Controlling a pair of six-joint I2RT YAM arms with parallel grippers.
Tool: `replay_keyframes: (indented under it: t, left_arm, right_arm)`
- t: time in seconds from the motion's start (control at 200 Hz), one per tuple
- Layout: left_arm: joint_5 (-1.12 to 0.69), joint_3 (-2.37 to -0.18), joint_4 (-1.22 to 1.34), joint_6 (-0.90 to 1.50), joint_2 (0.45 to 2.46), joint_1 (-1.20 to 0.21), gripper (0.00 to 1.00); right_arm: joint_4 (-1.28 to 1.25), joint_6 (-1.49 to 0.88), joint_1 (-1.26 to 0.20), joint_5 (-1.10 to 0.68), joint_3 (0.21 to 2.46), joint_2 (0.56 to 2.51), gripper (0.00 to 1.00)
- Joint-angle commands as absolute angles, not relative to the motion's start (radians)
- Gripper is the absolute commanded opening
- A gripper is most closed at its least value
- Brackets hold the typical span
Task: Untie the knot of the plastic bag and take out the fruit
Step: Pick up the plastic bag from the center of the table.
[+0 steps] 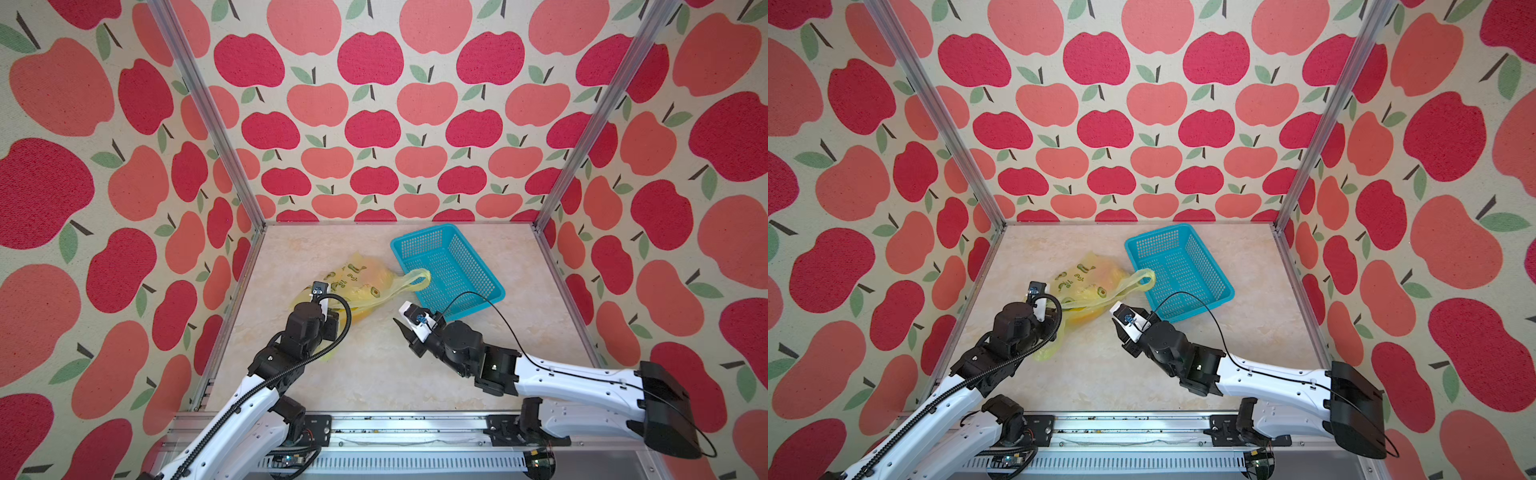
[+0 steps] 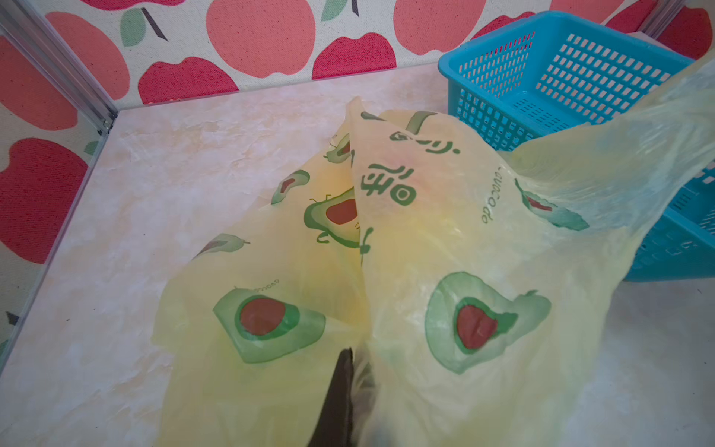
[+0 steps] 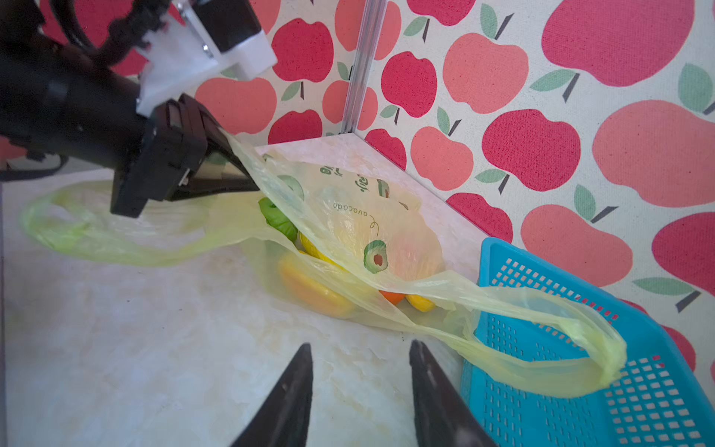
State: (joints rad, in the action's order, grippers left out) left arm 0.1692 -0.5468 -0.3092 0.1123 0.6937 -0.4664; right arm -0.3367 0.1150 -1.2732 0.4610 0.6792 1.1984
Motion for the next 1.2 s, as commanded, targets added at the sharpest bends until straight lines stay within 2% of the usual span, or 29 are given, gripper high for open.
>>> replay_keyframes:
  t: [0.0, 0.085, 0.255, 0.395, 0.52, 0.63, 0.785, 1.03, 1.141, 1.191]
  left_arm:
    - [0.093, -0.565, -0.314, 0.144, 0.698, -0.444, 0.0]
    - [0.084, -0.602, -0.334, 0.144, 0.708, -0.442, 0.0]
    - [0.067, -0.713, -0.375, 0.152, 0.738, -0.44, 0.0]
    - [0.045, -0.794, -0.404, 0.15, 0.775, -0.44, 0.0]
    - [0.055, -0.84, -0.429, 0.174, 0.783, -0.437, 0.0]
    - [0.036, -0.851, -0.429, 0.241, 0.779, -0.424, 0.0]
    - [0.04, -0.83, -0.422, 0.255, 0.751, -0.423, 0.0]
    - [-0.004, -0.662, -0.284, 0.271, 0.657, -0.435, 0.0]
    - [0.008, -0.641, -0.296, 0.25, 0.644, -0.459, 0.0]
    - [0.007, -0.627, -0.279, 0.243, 0.644, -0.465, 0.0]
  right_arm:
    - [-0.321, 0.136, -1.263, 0.457, 0.766, 1.315, 0.31]
    - [-0.31, 0.128, -1.252, 0.447, 0.836, 1.421, 0.26]
    - [-0.297, 0.07, -1.176, 0.358, 0.967, 1.596, 0.24]
    - [-0.238, 0.038, -1.146, 0.38, 1.092, 1.693, 0.32]
    - [-0.2, 0.0, -1.116, 0.388, 1.149, 1.748, 0.42]
    - [-0.16, -0.038, -1.099, 0.376, 1.175, 1.802, 0.45]
    - [-0.199, -0.05, -1.118, 0.315, 1.112, 1.821, 0.62]
    - [-0.205, -0.054, -1.196, 0.304, 1.037, 1.82, 0.8]
    - [-0.204, -0.072, -1.248, 0.299, 1.032, 1.844, 0.99]
    - [-0.215, -0.08, -1.255, 0.279, 1.031, 1.856, 0.99]
